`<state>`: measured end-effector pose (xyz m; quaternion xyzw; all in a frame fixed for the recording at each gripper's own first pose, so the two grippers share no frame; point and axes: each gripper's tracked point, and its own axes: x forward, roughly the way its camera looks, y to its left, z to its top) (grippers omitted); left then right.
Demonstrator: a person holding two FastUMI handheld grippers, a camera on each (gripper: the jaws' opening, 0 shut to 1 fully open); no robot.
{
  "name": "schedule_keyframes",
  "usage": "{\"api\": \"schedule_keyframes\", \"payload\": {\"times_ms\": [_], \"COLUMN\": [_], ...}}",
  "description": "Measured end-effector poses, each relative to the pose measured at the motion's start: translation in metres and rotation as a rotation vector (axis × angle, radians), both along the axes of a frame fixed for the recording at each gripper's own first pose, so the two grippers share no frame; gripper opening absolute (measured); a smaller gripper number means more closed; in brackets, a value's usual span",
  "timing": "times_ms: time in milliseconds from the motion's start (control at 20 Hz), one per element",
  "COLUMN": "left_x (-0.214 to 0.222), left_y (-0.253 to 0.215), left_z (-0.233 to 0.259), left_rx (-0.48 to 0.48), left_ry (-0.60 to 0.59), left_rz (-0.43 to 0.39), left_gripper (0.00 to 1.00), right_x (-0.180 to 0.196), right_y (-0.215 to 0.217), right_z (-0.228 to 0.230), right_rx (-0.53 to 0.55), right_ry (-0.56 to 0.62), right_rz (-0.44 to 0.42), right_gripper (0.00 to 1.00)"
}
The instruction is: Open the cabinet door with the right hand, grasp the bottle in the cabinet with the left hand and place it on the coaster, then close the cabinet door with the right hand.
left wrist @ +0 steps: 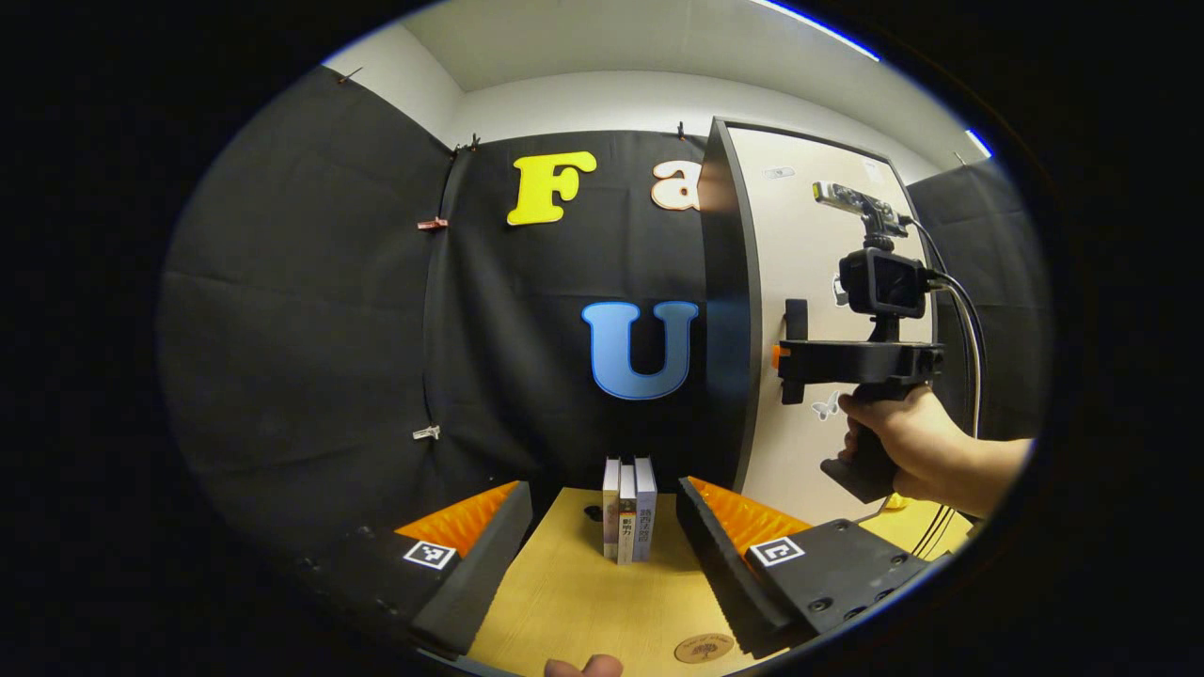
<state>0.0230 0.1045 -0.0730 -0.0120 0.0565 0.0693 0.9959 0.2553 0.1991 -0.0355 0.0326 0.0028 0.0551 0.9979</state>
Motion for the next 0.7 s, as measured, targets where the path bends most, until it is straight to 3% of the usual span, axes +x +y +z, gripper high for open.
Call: {"api": "schedule_keyframes", "payload": {"times_ms": [50, 100, 700], "left_x": [-0.001, -0.002, -0.020], "left_y": [0.000, 0.000, -0.027], "left_z": [0.000, 0.001, 0.016], "left_rx": [-0.001, -0.001, 0.017], "left_ry": [0.000, -0.002, -0.016], "left_rz": [0.001, 0.002, -0.024], "left_gripper": [0.98, 0.98, 0.98], "right_x": [0.001, -0.002, -0.065], "right_y": [0.001, 0.002, -0.007], "right_z": [-0.001, -0.001, 0.005], "right_rx": [-0.001, 0.005, 0.003], "right_ry": [0.008, 0.018, 0.041], "right_rz": [0.020, 0.043, 0.187], "right_gripper": [0.29, 0.22, 0.23]}}
